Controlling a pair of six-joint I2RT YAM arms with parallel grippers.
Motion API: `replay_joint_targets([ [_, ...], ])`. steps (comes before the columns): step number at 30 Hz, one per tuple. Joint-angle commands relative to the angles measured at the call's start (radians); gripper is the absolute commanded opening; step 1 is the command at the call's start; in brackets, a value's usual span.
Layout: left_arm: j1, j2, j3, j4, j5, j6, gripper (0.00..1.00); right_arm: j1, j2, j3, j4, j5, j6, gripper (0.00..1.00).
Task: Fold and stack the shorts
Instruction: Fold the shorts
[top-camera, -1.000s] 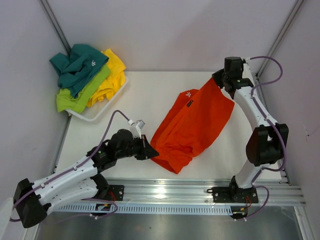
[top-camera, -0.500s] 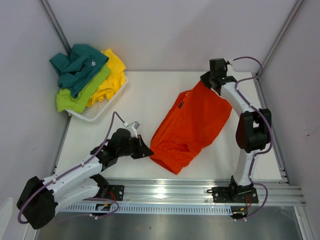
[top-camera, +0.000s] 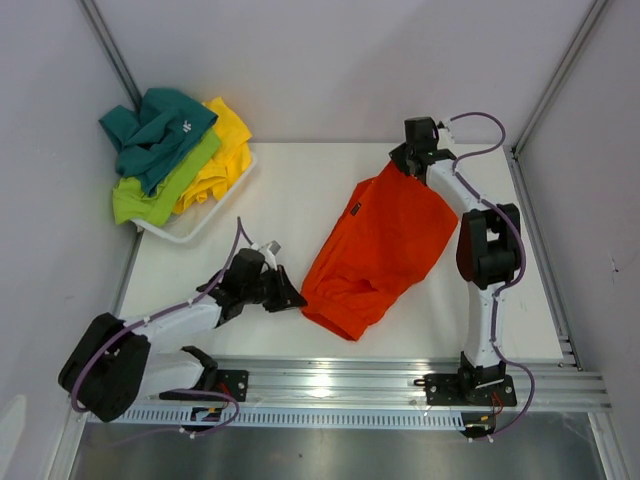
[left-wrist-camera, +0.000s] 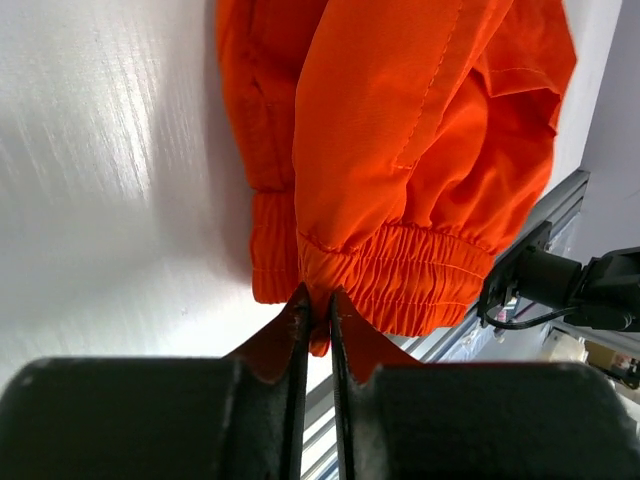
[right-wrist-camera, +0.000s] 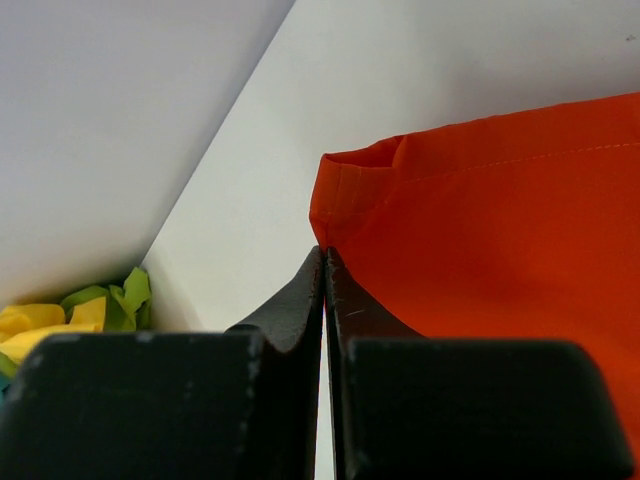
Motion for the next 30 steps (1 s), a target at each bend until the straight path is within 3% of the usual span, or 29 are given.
replay_joint_targets([
  [1, 0.011, 0.074, -0.024, 0.078, 0.077, 0.018, 0.14, -0.01, 0.028, 0.07, 0.051, 0.092, -0.009, 0.0],
  [5, 0.013, 0.126, -0.021, 0.111, 0.097, 0.027, 0.29, -0.011, 0.055, 0.078, 0.066, 0.096, -0.018, 0.01],
  [6, 0.013, 0.13, -0.021, 0.112, 0.1, 0.028, 0.42, -0.011, 0.064, 0.087, 0.069, 0.093, -0.026, 0.08],
  [8, 0.013, 0.12, -0.03, 0.111, 0.102, 0.031, 0.57, -0.011, 0.107, 0.137, 0.076, 0.055, -0.067, 0.17],
  [9, 0.011, 0.098, -0.032, 0.108, 0.1, 0.031, 0.66, -0.011, 0.123, 0.162, 0.066, 0.044, -0.08, 0.31],
  [14, 0.011, 0.02, -0.035, 0.049, 0.088, 0.036, 0.94, -0.005, 0.172, 0.247, 0.036, -0.006, -0.144, 0.64],
  [15, 0.011, 0.009, -0.036, 0.045, 0.09, 0.036, 0.96, -0.003, 0.167, 0.245, 0.042, -0.012, -0.153, 0.74],
  [18, 0.013, -0.027, -0.052, 0.051, 0.106, 0.01, 0.99, 0.001, 0.149, 0.245, 0.052, -0.031, -0.189, 0.81],
  [24, 0.004, -0.1, -0.118, 0.117, 0.128, -0.079, 0.99, 0.001, 0.052, 0.213, 0.027, -0.138, -0.368, 0.8],
  [30, -0.073, -0.141, -0.191, 0.186, 0.061, -0.184, 0.99, 0.004, -0.213, -0.135, 0.095, -0.264, -0.491, 0.78],
])
